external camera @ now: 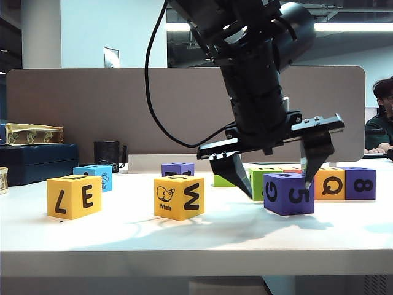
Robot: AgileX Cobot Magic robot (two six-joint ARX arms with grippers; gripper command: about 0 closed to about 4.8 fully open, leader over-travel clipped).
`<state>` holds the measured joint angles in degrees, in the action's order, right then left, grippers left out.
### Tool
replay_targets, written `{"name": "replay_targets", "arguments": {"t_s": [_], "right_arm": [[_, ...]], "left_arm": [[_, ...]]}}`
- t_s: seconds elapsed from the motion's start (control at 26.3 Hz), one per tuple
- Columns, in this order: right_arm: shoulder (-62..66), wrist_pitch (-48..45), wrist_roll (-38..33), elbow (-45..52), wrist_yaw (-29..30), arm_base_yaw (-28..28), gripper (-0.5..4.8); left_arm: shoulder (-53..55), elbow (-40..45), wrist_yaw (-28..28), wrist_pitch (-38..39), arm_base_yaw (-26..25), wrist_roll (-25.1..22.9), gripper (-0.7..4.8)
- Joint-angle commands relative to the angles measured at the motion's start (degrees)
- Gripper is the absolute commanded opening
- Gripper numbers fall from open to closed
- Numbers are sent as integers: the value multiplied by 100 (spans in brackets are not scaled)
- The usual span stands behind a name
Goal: Select the appropriate blocks from the scattered letter blocks on the table and arrange them in a row to spell out "LEARNING".
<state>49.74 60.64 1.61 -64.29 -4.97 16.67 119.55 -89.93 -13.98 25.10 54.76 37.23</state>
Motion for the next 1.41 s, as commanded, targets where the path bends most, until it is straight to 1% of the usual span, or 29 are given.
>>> {"name": "replay_targets", "arguments": {"t_s": [0.04, 0.23, 0.42, 0.68, 0.8, 0.91, 1.03, 1.07, 1.14, 1.22, 1.33, 1.41], "right_arm": [[-9, -37, 13, -22, -24, 0, -1], [-9, 2, 13, -22, -24, 0, -1], [-9, 20, 13, -22, -26, 0, -1], [-9, 46, 13, -22, -24, 0, -1], [-7, 39, 13, -22, -24, 0, -1], [-7, 39, 13, -22, -26, 0, -1], [-7, 39, 13, -22, -26, 0, -1], [-7, 39, 13, -22, -26, 0, -1], [-7, 39, 13, -22, -26, 0, -1], [-7, 42, 11, -22, -26, 0, -1], [-7, 42, 11, -22, -26, 0, -1], [-7, 42, 13, -22, -24, 2, -1]], "left_arm": [[-44, -50, -61, 304, 11, -380, 381], [-105, -50, -643, 483, 11, -426, 380], [-127, -50, -704, 457, -81, -426, 381], [-170, -50, -656, 715, -343, -422, 381], [-269, -48, -251, 824, -409, -422, 381], [-369, -48, -13, 793, -407, -448, 382], [-444, -48, 195, 557, -380, -914, 385], [-450, -50, 275, 439, -358, -1062, 405], [-450, -50, 382, 293, -337, -1191, 442], [-446, -48, 396, 254, -334, -1300, 467], [-415, -42, 356, 186, -334, -1707, 469], [-396, -42, 352, 85, -356, -1829, 468]]}}
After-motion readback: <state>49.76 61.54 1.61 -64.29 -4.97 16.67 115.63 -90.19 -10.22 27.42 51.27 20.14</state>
